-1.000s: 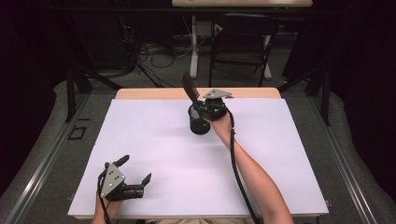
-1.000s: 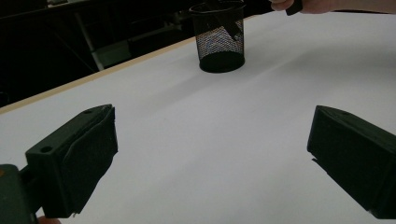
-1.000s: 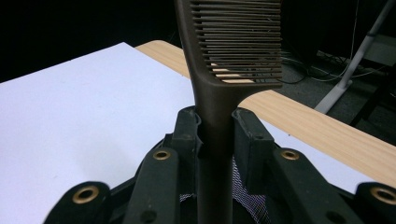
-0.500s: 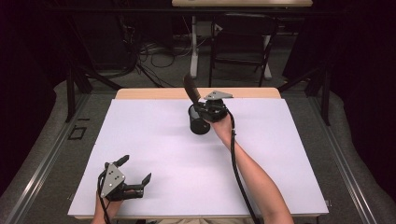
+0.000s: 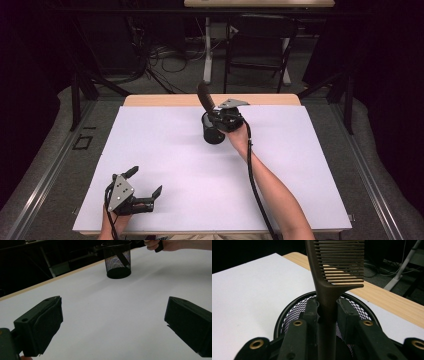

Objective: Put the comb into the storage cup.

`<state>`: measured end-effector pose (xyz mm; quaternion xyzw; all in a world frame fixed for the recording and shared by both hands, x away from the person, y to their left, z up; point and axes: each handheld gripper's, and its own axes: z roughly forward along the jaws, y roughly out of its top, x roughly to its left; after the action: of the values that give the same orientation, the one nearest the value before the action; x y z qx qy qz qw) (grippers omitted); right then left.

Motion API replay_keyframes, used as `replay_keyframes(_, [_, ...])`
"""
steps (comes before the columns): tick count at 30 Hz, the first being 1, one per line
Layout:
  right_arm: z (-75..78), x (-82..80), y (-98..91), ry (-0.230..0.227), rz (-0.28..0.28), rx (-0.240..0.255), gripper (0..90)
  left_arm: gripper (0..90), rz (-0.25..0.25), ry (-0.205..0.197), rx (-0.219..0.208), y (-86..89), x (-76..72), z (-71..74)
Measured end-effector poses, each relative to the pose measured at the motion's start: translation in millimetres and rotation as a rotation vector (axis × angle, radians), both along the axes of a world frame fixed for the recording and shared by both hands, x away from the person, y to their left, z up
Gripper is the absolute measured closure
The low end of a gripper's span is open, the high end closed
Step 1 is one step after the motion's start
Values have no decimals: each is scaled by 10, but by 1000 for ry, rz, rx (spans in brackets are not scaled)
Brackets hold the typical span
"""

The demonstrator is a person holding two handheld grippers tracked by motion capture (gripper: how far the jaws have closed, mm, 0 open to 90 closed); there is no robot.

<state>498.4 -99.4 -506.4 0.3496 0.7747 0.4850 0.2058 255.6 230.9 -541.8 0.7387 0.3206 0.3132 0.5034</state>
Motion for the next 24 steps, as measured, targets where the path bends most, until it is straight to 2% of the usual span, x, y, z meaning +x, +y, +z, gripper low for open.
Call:
replay_keyframes(3, [3,-1,-4,4,-1,-8,700,17,0,1,0,-2,0,-1])
replay_keyframes(11, [40,-32,-36,12,11,-22,580,17,-1,2,1,-4,2,-1])
replay_keyframes(16, [103,-52,-74,19,14,-22,490,18,-2,2,2,-7,6,-3])
replay_keyframes(24, [261,-117,-162,19,24,-30,432,18,-1,2,5,-10,7,-2])
